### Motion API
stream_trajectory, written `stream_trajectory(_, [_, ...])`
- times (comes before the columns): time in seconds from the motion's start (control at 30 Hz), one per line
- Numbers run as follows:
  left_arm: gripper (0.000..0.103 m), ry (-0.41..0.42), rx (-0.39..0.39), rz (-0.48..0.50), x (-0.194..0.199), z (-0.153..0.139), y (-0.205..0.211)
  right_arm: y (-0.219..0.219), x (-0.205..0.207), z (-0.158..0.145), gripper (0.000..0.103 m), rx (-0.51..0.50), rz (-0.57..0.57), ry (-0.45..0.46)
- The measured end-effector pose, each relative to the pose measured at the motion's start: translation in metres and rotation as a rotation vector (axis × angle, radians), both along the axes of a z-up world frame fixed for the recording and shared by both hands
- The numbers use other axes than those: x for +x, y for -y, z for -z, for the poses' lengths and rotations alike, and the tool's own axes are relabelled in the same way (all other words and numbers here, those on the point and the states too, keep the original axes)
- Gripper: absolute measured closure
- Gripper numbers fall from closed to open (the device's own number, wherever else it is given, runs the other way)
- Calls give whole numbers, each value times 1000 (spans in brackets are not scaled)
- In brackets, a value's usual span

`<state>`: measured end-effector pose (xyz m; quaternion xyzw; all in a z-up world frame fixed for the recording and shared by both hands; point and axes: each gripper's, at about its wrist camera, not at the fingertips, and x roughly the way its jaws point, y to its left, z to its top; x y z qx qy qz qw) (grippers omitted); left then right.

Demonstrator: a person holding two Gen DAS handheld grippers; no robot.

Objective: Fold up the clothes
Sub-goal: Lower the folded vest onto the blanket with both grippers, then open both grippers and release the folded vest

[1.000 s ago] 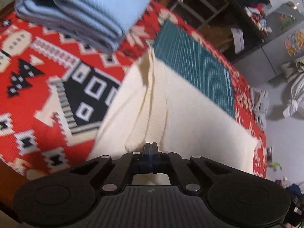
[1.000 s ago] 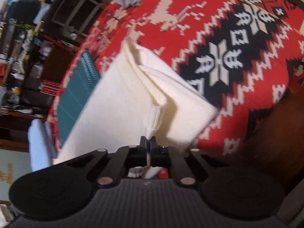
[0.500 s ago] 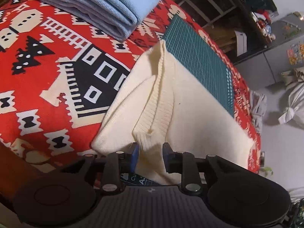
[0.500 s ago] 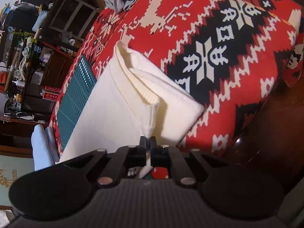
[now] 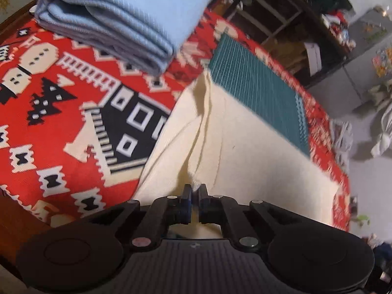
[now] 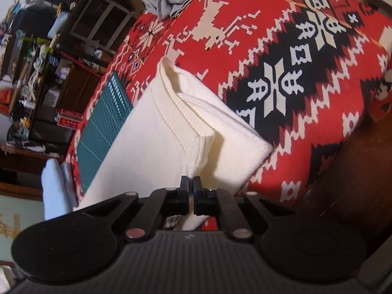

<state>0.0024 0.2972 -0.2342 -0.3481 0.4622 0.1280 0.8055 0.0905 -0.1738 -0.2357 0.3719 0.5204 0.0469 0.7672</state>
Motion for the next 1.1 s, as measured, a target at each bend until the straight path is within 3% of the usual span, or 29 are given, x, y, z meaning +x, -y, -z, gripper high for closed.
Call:
stream_trajectory(0.1, [91,-24,20,3,0,2,0,4,-3,8,99,-2,16,-18])
stream_trajectory(0.3, [90,-59,84,35,-7,-8,-5,15,-8,-2,94,-34,-2,-28])
stream_trajectory(0.5, [87,18,147,167,5,-37,0,11,5,-47,92,-142,-119,85])
stream_trajectory(0.6, [75,103,192,262,19,-44,11,-11,18,-65,82,-220,-247,179])
stream_trajectory(0.7, [71,191,255,330,33,-40,23,-37,28,-70,70,-289,-374,282])
stream_trajectory(0.77, [65,244,300,351,39,-33,28,-49,30,-66,49,-323,-408,340])
stream_trajectory(0.83, [46,283,361,356,43,-25,34,-61,33,-61,33,-357,-438,396])
stream_trajectory(0.9, [37,323,406,348,41,-15,39,-63,31,-52,22,-367,-427,440])
stream_trajectory(1.0, [37,382,446,333,31,-4,46,-64,25,-39,20,-391,-407,501])
stream_trajectory(1.1, [34,413,462,323,17,-11,53,-57,14,-38,4,-372,-379,536])
